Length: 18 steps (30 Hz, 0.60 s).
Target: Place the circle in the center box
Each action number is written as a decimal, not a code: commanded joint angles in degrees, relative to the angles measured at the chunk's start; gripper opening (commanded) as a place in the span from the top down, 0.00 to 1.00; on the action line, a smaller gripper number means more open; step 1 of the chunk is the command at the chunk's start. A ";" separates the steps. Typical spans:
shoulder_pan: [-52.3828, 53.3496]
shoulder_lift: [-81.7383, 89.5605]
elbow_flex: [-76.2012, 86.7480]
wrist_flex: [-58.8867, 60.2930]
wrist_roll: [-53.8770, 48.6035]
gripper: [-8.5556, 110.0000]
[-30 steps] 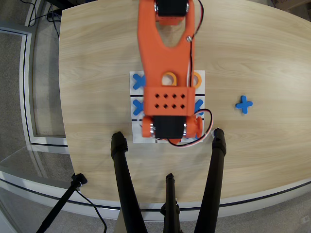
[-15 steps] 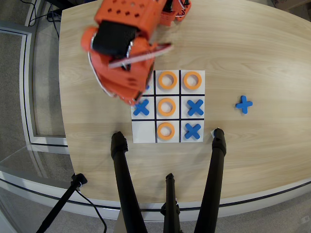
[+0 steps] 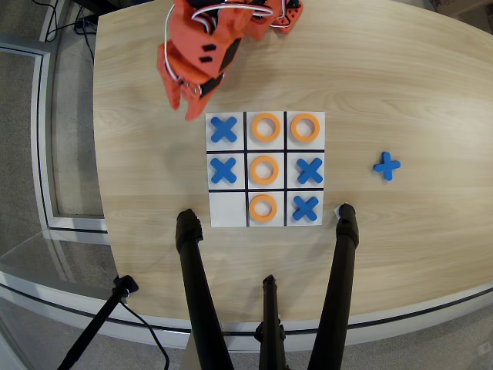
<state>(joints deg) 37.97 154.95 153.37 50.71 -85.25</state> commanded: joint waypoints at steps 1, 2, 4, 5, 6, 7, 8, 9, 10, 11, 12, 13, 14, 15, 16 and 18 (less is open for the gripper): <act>2.02 11.43 9.76 -0.62 -2.11 0.85; 2.64 13.97 12.22 0.00 -2.20 0.85; 3.69 18.28 16.08 1.49 -2.20 0.85; 4.31 20.30 17.84 2.29 -2.20 0.85; 5.10 22.50 19.34 3.43 -2.20 0.85; 5.89 24.70 20.74 4.48 -2.20 0.85; 6.50 26.89 22.32 5.54 -2.20 0.85; 7.29 28.83 23.91 6.42 -2.20 0.86; 8.09 30.50 25.49 7.21 -2.20 0.86; 8.70 32.26 27.16 7.73 -2.20 0.88; 9.49 33.75 28.65 8.17 -2.20 0.89; 10.63 35.42 30.06 8.70 -2.20 0.91; 12.13 36.39 30.15 10.37 -2.46 0.92; 13.10 37.44 30.15 12.04 -2.46 0.93; 13.97 37.88 30.15 13.45 -2.46 0.93; 16.17 38.14 30.15 16.17 -2.46 0.93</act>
<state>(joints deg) 51.15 192.74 180.35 63.90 -87.45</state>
